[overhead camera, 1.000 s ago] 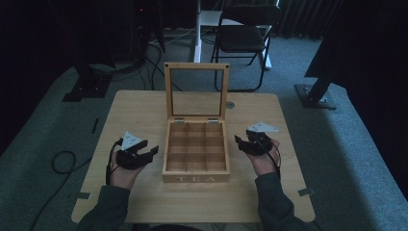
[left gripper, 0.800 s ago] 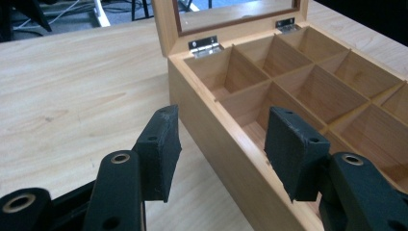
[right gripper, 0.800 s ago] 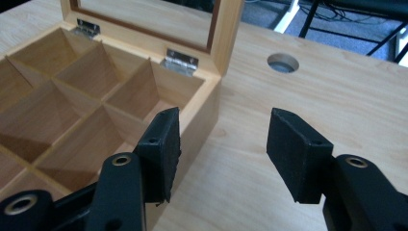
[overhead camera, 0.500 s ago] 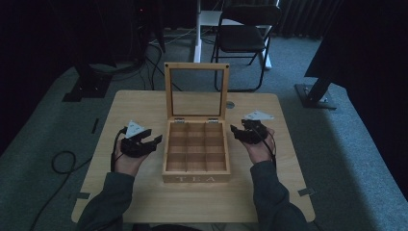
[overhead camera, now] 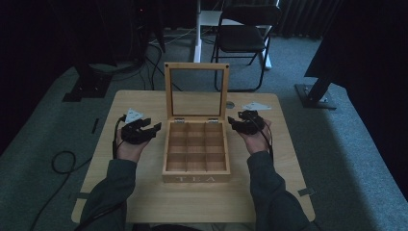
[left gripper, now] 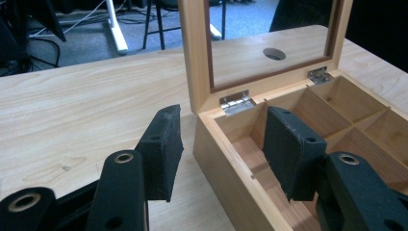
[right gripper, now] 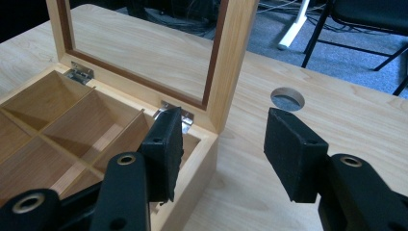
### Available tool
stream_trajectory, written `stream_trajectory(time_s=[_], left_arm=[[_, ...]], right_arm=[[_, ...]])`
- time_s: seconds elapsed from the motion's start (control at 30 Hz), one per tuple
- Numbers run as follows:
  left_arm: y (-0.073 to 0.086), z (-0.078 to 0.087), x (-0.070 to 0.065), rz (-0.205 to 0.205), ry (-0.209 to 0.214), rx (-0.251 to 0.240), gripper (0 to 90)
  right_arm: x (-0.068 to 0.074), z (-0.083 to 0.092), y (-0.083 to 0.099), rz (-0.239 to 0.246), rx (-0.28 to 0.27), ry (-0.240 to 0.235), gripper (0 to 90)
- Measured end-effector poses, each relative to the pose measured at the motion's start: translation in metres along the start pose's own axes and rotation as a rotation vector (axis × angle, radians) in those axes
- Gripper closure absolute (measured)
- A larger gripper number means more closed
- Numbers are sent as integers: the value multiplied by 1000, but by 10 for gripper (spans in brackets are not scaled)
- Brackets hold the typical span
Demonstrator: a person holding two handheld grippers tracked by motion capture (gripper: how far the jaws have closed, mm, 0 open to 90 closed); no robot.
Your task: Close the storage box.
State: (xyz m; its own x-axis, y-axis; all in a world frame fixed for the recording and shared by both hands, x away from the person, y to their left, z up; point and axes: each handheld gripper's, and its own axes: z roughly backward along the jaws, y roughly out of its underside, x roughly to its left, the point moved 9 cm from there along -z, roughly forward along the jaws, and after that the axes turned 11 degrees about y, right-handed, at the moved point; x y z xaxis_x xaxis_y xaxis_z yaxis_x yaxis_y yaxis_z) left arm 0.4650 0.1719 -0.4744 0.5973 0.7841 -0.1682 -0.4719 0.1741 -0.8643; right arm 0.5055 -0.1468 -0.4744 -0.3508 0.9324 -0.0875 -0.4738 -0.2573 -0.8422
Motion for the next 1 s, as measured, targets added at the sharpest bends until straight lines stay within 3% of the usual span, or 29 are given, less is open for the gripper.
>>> stream_trajectory(time_s=[0.3,0.5,0.77,1.0], left_arm=[[-7,-12,2,-42,-9,34,486],[-6,-17,5,-30,-13,37,484],[-4,-19,9,-23,-19,52,480],[-1,-16,14,-29,-26,66,479]], right_arm=[[-1,-13,-18,37,-4,12,472],[0,-24,-29,15,-4,-22,439],[1,-41,-47,23,-17,-6,410],[-1,-56,-59,23,12,0,417]])
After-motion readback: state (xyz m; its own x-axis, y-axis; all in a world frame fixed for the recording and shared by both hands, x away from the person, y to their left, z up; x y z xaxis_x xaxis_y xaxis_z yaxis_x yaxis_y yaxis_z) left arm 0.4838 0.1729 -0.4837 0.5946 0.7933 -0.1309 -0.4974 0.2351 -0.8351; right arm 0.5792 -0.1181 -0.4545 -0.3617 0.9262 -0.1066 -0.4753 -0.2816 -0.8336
